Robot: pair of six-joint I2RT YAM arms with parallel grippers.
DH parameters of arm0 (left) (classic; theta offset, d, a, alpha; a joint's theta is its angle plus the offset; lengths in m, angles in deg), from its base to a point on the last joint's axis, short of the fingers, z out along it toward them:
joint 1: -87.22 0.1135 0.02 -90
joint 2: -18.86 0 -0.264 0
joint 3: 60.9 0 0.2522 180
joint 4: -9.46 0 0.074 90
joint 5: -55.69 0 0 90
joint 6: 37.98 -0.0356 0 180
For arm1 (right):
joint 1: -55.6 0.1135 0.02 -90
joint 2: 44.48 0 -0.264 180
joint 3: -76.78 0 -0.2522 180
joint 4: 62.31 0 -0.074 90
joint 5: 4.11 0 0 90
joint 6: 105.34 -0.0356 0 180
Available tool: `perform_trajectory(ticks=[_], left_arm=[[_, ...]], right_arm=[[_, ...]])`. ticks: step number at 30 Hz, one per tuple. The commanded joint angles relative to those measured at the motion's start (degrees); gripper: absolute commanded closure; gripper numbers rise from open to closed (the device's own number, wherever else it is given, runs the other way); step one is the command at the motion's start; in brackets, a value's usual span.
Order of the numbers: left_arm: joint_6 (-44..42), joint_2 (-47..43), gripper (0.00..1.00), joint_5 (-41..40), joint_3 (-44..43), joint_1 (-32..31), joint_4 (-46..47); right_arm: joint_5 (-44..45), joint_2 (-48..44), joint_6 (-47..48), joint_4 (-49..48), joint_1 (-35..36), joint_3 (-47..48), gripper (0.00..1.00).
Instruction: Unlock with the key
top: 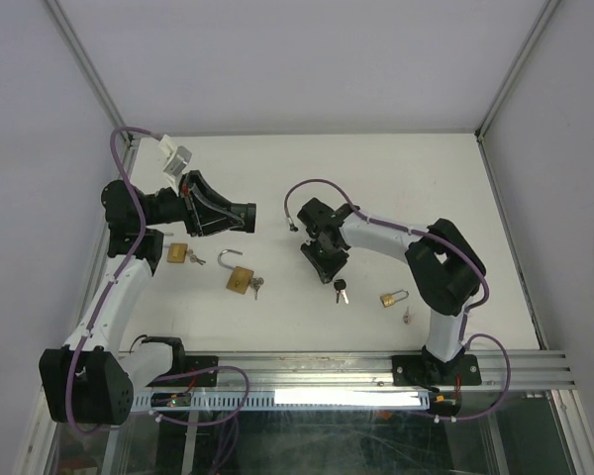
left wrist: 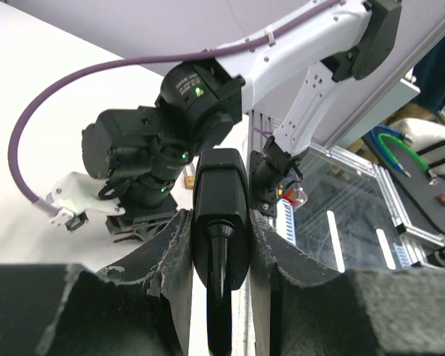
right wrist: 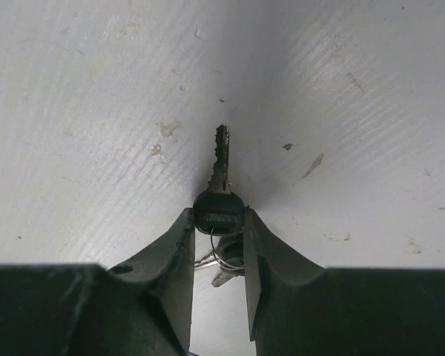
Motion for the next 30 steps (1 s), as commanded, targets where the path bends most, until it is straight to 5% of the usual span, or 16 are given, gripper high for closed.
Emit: perform_trajectory(ticks=[1,7,12,22,30], left_arm=[[-13.8,-2.1,1.00,3.0,-0.7,0.5,-3.2],[-59.1,0.1,1.00,-5.0,-7.4,-4.4,-48.6],[-83.2,3.0,1.00,-13.0,-7.9,-15.5,-65.2],[-117.4,9.0,1.00,-21.9,-7.2,-26.6,-73.5],[-135.2,9.4,1.00,-25.6,-5.6,-31.9,-73.1]], right_arm=[[-9.9,-7.0,-2.7,-3.3,-4.2,-1.0,0.97],[-24.4,-10.3,-2.9,-5.9,-10.3,-4.4,1.00],[-36.5,-11.2,-0.7,-5.5,-13.5,-5.4,1.00],[-53.6,-12.9,4.6,-1.0,-13.6,-7.1,1.00],[-54.8,-14.2,6.1,2.2,-13.5,-6.2,1.00]])
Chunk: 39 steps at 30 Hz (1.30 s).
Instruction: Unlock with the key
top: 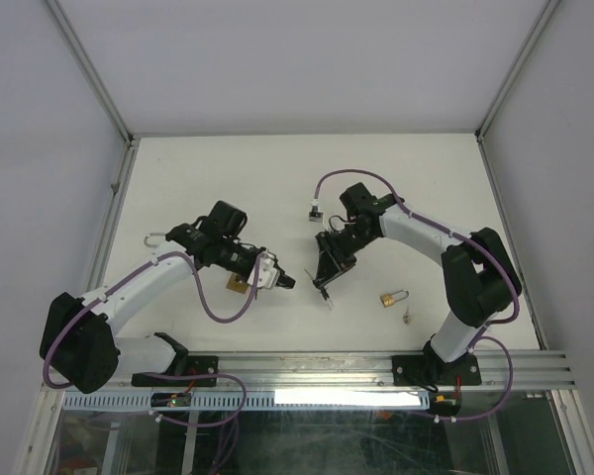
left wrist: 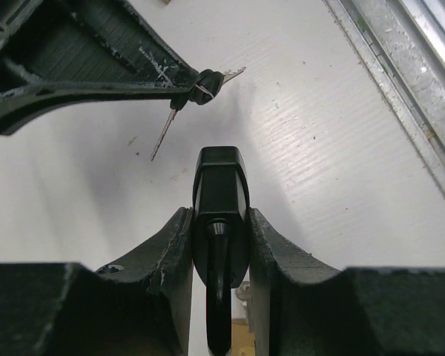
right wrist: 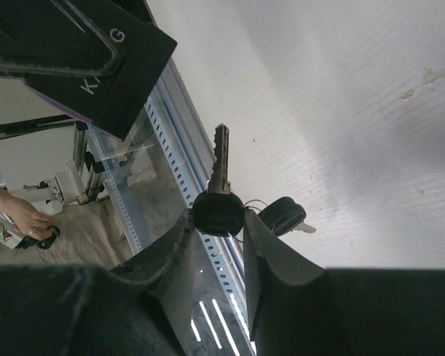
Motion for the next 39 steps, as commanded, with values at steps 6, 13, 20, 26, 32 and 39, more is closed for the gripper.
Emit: perform_trajectory(ticks=[6,13,20,26,32,39], left_arm=[[-15.5,0.5,1.00,-0.4,-0.3,-4.1,4.2],[9.8,11.3,1.00,-1.1,-1.4,-4.3,6.0],[24.3,15.8,1.00,-22.5,-6.0,-13.8,1.5],[34.5,23.9,1.00,-37.2,-12.2,-21.8,-4.4],[37.3,28.7,0.77,-41.2,-13.3,-24.8,-5.1],[34.5,21.2,0.01,-35.2,-13.3,-24.6,-2.4]], right_arm=[[-1.1,-4.1,-1.3,-0.6,0.8,1.3,1.00],[8.3,-3.3,-2.7,2.4,0.6,2.8,1.00],[19.9,-6.2,-6.4,8.5,-0.8,5.0,1.00],[25.5,-7.6,-8.6,10.5,-1.2,5.9,1.00],[26.2,-7.4,-7.7,11.5,-1.9,6.1,1.00],[22.7,-7.9,-4.5,13.3,-3.6,7.5,1.00]])
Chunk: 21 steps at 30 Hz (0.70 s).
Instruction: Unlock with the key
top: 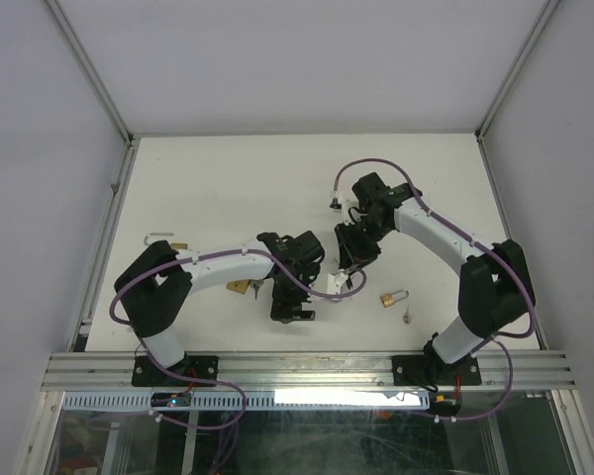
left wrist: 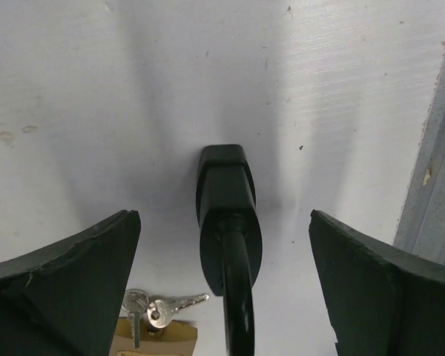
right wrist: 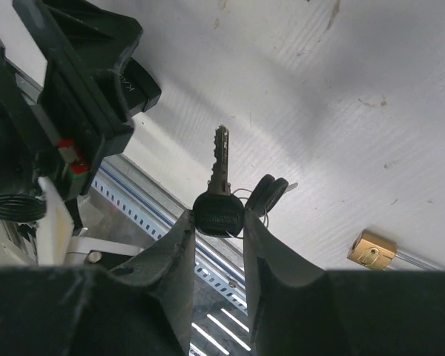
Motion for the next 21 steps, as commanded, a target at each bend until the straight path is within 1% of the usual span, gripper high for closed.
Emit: perform_trajectory(ticks=[1,3,5,7,8,10,11,13,15,17,18,21], left_arm=[[-1.8,-8.4,0.01,4.4,-0.1,0.8,3.5],[-2.8,-11.9,0.01,7.7,0.1,3.4,6.7],[-5.9,-16.8,0.01,13.6,1.2,6.7,11.1],[-11.9,-25.1,0.01,22.4,4.7,9.6,19.0],[-15.5,-29.4,0.01,25.3,7.3,10.5,23.8],[-20.8,-36.2,0.01,27.3,14.2,11.1,34.9],[-24.0,-38.1,0.01,28.0,16.6,11.1,37.7],[-28.8,-39.4,0.01,29.8,17.7,11.0,38.5],[-29.7,-38.6,0.02,30.3,16.4,10.9,37.8],[-32.7,-36.8,0.05,30.1,13.4,10.9,33.8],[-35.7,-35.8,0.06,30.2,12.2,10.9,30.6],[-41.3,-33.6,0.15,30.4,9.3,11.0,22.3]], right_arm=[[-3.4,-2.8,2.9,2.3,-1.2,4.1,1.00],[-5.9,-2.9,4.4,3.5,-1.2,5.5,1.00],[-9.8,-3.0,5.8,4.4,-1.2,6.7,1.00],[-14.8,-3.4,7.7,4.9,-1.1,7.0,1.00],[-17.3,-3.6,8.1,4.8,-0.9,6.9,1.00],[-22.3,-4.1,8.9,4.5,0.1,6.8,1.00],[-24.0,-4.2,9.1,4.4,1.0,7.0,1.00],[-26.0,-4.0,9.6,4.4,2.8,7.7,1.00],[-27.4,-3.5,9.7,4.4,4.1,8.4,1.00],[-28.6,-3.1,9.9,4.3,4.9,8.8,1.00],[-29.7,-3.2,10.1,4.2,5.1,9.0,1.00],[-32.0,-3.5,9.3,2.7,5.4,9.3,1.00]])
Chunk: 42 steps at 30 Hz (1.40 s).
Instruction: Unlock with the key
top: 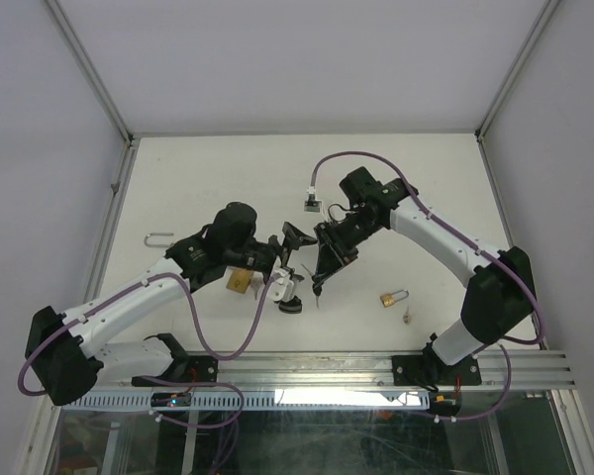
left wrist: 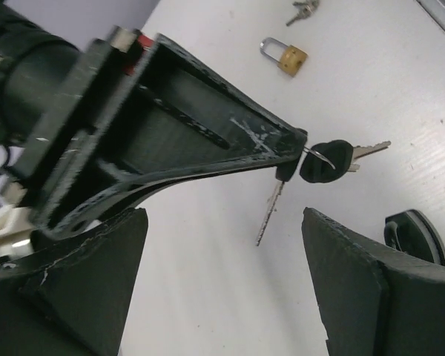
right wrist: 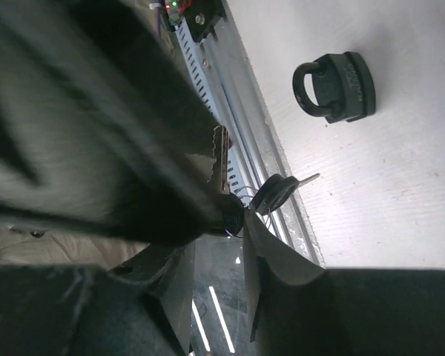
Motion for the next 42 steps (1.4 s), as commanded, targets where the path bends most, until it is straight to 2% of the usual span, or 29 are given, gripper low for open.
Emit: perform_trajectory(ticks=[1,4,5,6,7,13,16,20,23,24,26,27,28,29,31,33,35,36,37,39,40,42], left_arm=[[-12.5,2.2,0.18,4.6,-5.2,0.1,-9.2],[-13.0,2.8,0.24,6.1,-6.4,0.0,-10.8],[-12.8,3.2,0.31,6.5,-6.8,0.1,-10.8],[-12.4,3.6,0.41,6.7,-7.3,0.1,-10.8],[-11.7,3.9,0.45,6.7,-7.8,0.0,-10.8],[-11.0,4.2,0.85,6.2,-8.4,0.1,-10.9],[-10.9,4.2,1.00,5.7,-8.6,0.1,-10.9],[-10.0,4.4,1.00,5.5,-8.9,0.1,-10.9],[-5.3,4.9,1.00,4.5,-10.1,0.1,-10.7],[-1.5,5.4,1.00,3.6,-10.8,0.0,-10.2],[8.6,7.1,1.00,1.0,-13.3,0.1,-10.2],[13.4,8.1,1.00,-0.4,-14.7,0.1,-11.4],[17.5,9.4,1.00,-1.3,-16.7,0.1,-14.3],[20.3,10.6,1.00,-1.6,-18.9,0.0,-17.9],[26.2,13.1,1.00,-2.2,-23.7,0.0,-26.1],[30.4,16.1,1.00,-3.0,-28.5,0.0,-33.9],[34.5,20.3,1.00,-4.9,-34.3,-0.1,-41.0],[35.9,22.3,1.00,-6.2,-36.9,0.0,-44.2],[36.6,24.0,1.00,-6.7,-39.4,-0.1,-47.1],[37.3,26.9,1.00,-6.6,-43.8,0.0,-51.7],[37.9,27.7,1.00,-6.3,-45.2,0.1,-52.6],[38.8,28.4,1.00,-5.6,-46.7,0.1,-52.8]], right_arm=[[-6.4,-1.9,0.2,-1.6,0.2,3.1,1.00],[-7.4,-1.7,0.1,-1.9,0.4,3.6,1.00],[-7.5,-1.6,-0.1,-2.2,0.6,3.6,1.00],[-7.5,-1.4,-0.1,-2.3,0.7,3.8,1.00],[-7.5,-1.3,-0.1,-2.4,0.8,4.0,1.00],[-7.5,-0.7,-0.1,-2.5,1.1,4.6,1.00],[-7.8,-0.6,-0.1,-2.9,1.1,4.7,1.00],[-7.4,-0.7,-0.3,-3.7,1.1,4.7,1.00],[-7.8,-1.0,-0.5,-4.4,1.0,4.8,1.00],[-6.7,-1.1,-0.8,-4.5,0.7,4.9,0.95],[-2.8,-1.9,-1.2,-4.6,-0.5,4.8,0.51],[-0.6,-3.0,-1.7,-5.3,-1.6,4.5,0.24],[1.2,-4.7,-2.5,-6.9,-3.1,3.8,0.11],[2.5,-7.0,-3.6,-9.5,-4.9,2.7,0.05],[5.8,-13.1,-6.2,-17.8,-8.2,-2.1,0.00],[9.8,-20.4,-7.2,-28.6,-9.3,-9.4,0.00],[10.1,-28.6,-8.7,-41.2,-9.5,-18.3,0.00],[9.9,-31.5,-10.0,-51.0,-9.5,-22.9,0.00],[10.5,-34.0,-12.0,-55.8,-9.4,-27.2,0.00],[11.3,-36.8,-17.2,-72.8,-9.4,-35.7,0.01],[11.3,-36.8,-18.7,-77.9,-9.4,-37.8,0.01],[8.9,-34.5,-20.9,-82.3,-9.3,-39.0,0.03]])
